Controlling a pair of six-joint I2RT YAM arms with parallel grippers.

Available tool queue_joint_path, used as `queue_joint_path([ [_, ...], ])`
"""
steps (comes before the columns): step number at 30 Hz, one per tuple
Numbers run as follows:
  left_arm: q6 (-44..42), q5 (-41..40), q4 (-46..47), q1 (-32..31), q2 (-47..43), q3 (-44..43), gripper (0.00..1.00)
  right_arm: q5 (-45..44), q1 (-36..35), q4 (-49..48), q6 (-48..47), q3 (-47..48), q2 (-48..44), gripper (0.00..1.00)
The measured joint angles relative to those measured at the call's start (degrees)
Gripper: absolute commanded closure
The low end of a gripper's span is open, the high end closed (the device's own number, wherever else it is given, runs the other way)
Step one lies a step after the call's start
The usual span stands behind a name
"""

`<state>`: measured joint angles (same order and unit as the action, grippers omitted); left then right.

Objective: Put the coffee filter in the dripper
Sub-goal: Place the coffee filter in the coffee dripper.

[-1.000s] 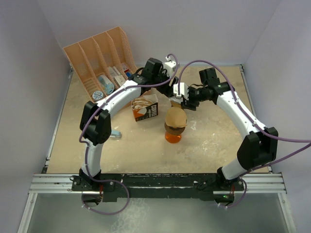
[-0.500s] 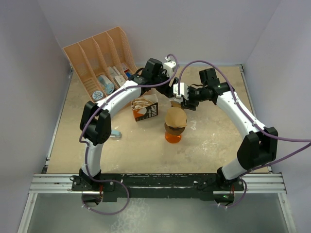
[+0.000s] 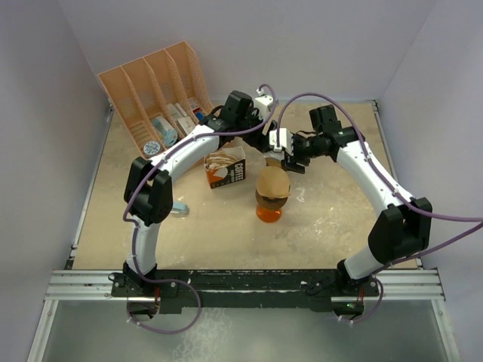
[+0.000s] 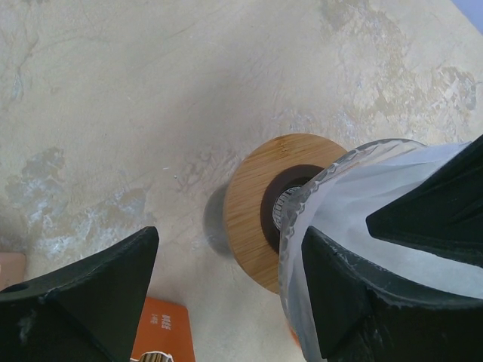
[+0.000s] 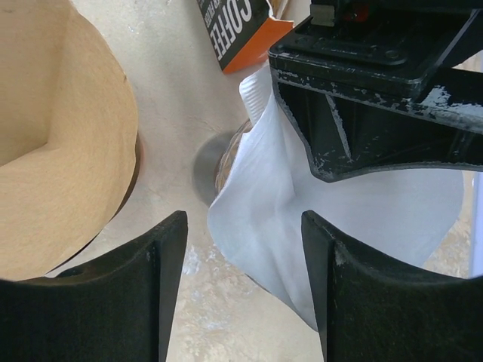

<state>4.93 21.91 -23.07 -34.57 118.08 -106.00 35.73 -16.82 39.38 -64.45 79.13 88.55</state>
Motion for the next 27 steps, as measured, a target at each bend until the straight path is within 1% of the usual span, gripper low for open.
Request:
queue_joint_path([
  [13,0.0,0.5,-0.6,0.0,-0.3,0.0,0.23,0.9,0.0,2.0,0.5,2.9,0.0,0.31],
  [27,0.0,1.7,-0.9,0.6,-3.5,-0.3,0.22,1.0,0.0,3.8,1.4,3.8,-1.8,0.30],
])
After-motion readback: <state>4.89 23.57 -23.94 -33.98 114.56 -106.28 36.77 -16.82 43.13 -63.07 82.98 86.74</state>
